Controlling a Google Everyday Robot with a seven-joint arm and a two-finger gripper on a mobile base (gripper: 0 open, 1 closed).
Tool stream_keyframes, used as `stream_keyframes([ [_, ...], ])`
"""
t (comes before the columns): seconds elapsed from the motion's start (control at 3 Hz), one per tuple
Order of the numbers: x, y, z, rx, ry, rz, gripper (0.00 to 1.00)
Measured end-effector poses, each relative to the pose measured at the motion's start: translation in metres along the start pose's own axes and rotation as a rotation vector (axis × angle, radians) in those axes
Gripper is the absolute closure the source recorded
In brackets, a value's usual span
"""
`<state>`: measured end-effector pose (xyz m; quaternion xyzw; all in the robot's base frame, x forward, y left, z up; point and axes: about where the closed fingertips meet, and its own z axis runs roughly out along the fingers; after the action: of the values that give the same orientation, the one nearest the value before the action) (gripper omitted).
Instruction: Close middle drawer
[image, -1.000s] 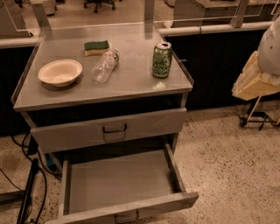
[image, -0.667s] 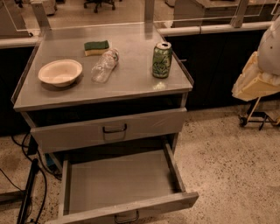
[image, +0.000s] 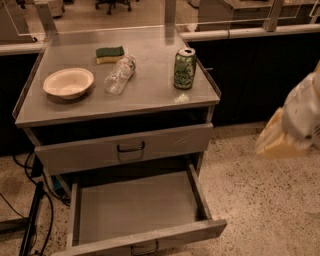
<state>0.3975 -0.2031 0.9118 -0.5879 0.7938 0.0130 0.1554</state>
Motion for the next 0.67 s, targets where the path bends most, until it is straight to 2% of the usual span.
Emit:
stream_keyframes([
  [0.33, 0.014, 0.04, 0.057, -0.092, -0.011, 0.037, 1.0],
  [0.67, 0.027, 0.063, 0.087, -0.146, 0.009, 0.052, 1.0],
])
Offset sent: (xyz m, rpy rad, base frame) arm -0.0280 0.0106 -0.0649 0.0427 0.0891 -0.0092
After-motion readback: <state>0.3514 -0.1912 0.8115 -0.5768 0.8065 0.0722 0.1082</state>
